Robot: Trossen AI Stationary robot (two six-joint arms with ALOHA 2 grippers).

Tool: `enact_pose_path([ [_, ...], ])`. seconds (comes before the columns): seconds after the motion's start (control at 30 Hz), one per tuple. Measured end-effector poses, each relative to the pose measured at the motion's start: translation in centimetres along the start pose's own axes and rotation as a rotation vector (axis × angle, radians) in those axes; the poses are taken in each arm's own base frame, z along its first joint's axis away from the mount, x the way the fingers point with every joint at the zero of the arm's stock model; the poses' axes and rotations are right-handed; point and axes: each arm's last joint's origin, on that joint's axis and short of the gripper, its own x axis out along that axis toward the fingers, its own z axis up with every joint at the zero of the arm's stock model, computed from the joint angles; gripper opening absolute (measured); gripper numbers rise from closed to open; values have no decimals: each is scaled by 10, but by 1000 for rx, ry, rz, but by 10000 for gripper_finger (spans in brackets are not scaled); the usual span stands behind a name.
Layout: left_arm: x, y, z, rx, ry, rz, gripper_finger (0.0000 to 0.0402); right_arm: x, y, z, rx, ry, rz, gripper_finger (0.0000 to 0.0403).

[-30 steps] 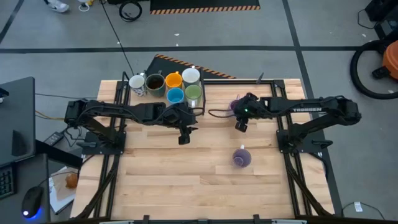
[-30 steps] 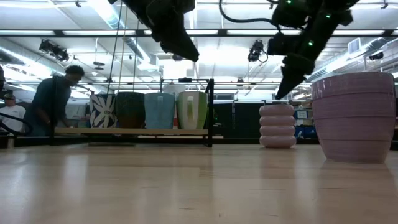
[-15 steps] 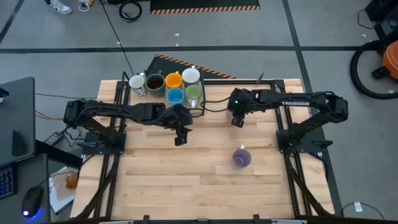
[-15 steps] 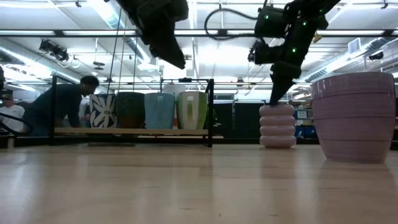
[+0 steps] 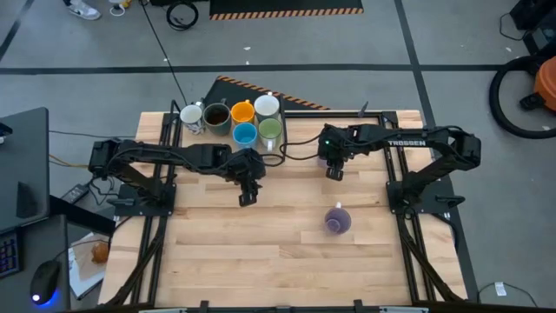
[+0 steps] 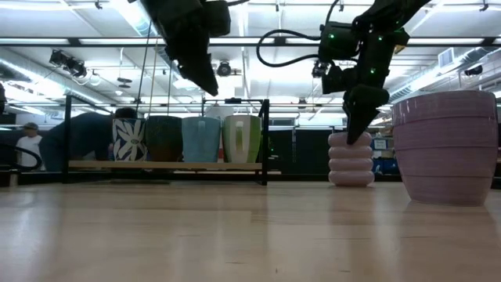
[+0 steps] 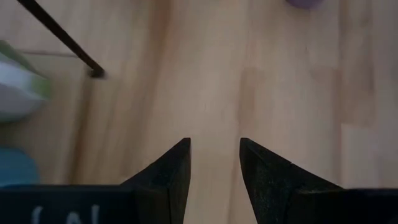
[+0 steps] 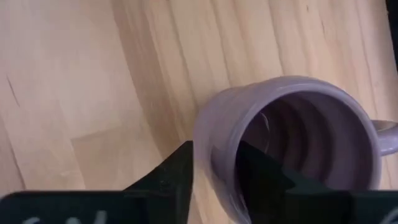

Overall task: Place coffee mugs
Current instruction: Put the purple mug on the shelf

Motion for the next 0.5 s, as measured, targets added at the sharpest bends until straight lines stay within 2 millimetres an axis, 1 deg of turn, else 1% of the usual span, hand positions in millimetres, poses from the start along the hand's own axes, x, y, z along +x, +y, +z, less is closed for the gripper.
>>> enact_pose_path([
  [0.1,-5,0,-8,2,85,-44,144,0,0,0,-13,1,1,87],
  [0.23,-12,-1,-11,-3,171,-73,144,0,1,-2,-15,17,21,40],
  [0.33,-14,-6,-12,-5,178,-103,144,0,2,-2,-16,8,51,34],
  [0.4,-14,-11,-13,41,184,-112,144,0,4,-2,-20,16,74,34],
  [0.5,-10,-20,-15,106,148,-99,144,-1,9,-2,-36,15,92,35],
])
